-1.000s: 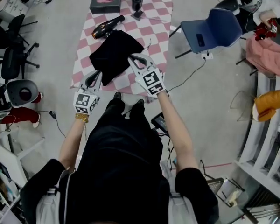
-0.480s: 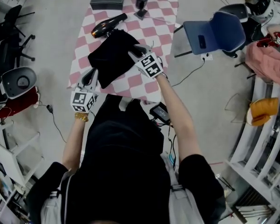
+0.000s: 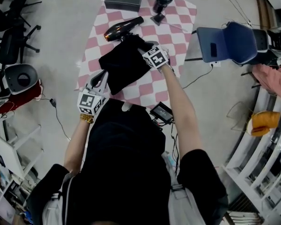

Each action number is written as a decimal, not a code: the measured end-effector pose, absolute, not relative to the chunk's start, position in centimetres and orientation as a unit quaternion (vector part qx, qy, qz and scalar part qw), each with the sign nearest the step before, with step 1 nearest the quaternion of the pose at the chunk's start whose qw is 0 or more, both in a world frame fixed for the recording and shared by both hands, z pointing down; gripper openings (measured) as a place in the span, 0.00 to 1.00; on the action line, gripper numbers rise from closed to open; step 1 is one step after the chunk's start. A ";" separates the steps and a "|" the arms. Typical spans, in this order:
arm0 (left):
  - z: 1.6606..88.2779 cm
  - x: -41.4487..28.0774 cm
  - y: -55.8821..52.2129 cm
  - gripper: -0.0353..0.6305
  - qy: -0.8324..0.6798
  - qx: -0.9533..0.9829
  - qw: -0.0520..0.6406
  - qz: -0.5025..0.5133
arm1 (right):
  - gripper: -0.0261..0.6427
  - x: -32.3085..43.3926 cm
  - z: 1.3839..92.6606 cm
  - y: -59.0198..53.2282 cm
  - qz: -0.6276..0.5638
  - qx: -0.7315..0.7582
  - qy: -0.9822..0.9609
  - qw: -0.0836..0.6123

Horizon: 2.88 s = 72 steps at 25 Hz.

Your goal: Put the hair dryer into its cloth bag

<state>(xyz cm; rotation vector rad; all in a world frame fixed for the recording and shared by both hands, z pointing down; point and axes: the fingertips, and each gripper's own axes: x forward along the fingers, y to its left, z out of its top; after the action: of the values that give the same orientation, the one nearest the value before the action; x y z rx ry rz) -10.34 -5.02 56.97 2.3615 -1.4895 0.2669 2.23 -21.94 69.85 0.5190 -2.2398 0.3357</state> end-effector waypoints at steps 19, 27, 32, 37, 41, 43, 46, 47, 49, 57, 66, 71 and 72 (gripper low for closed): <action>57.3 -11.7 -8.4 0.09 -0.501 0.844 0.163 0.098 | 0.33 4.9 71.5 -23.1 0.171 0.214 -0.879 0.391; 57.8 -11.4 -8.9 0.09 -0.495 0.846 0.173 0.094 | 0.08 3.5 70.2 -20.9 0.158 0.180 -0.891 0.387; 57.2 -10.2 -9.8 0.09 -0.481 0.852 0.188 0.082 | 0.07 1.2 63.9 -17.9 0.062 0.171 -0.917 0.355; 54.5 -9.3 -11.0 0.17 -0.458 0.865 0.200 0.042 | 0.07 -2.2 56.7 -13.0 -0.116 0.149 -0.924 0.332; 53.9 -10.7 -11.4 0.23 -0.450 0.862 0.234 0.021 | 0.07 -4.1 54.5 -8.6 -0.238 0.110 -0.903 0.340; 53.4 -11.1 -11.4 0.25 -0.439 0.856 0.272 0.002 | 0.07 -5.2 54.4 -6.7 -0.284 0.083 -0.889 0.350; 53.3 -10.5 -11.3 0.30 -0.421 0.849 0.319 -0.009 | 0.07 -6.4 54.9 -5.2 -0.327 0.053 -0.874 0.356; 53.6 -10.2 -11.1 0.31 -0.418 0.846 0.329 -0.006 | 0.07 -6.7 55.1 -4.8 -0.334 0.045 -0.871 0.357; 54.3 -9.8 -10.5 0.33 -0.415 0.839 0.353 -0.008 | 0.07 -7.2 55.6 -4.0 -0.350 0.030 -0.864 0.361; 55.6 -9.2 -9.1 0.41 -0.407 0.825 0.393 0.011 | 0.07 -7.5 56.6 -3.4 -0.384 0.016 -0.850 0.362; 58.2 -9.4 -8.2 0.11 -0.410 0.798 0.442 0.000 | 0.08 -8.0 57.6 -3.0 -0.389 -0.014 -0.848 0.359; 58.5 -10.9 -8.1 0.10 -0.426 0.799 0.425 0.011 | 0.12 -7.6 56.0 -4.0 -0.246 -0.014 -0.919 0.307; 58.6 -11.2 -8.1 0.10 -0.427 0.800 0.422 0.013 | 0.14 -7.4 55.1 -5.2 -0.198 0.004 -0.939 0.280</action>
<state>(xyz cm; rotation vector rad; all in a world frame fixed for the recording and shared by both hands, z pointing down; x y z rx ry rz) -11.18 -8.08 58.62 2.0025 -1.0696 0.0334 -7.43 -5.15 55.10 0.0119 -2.5192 -0.5299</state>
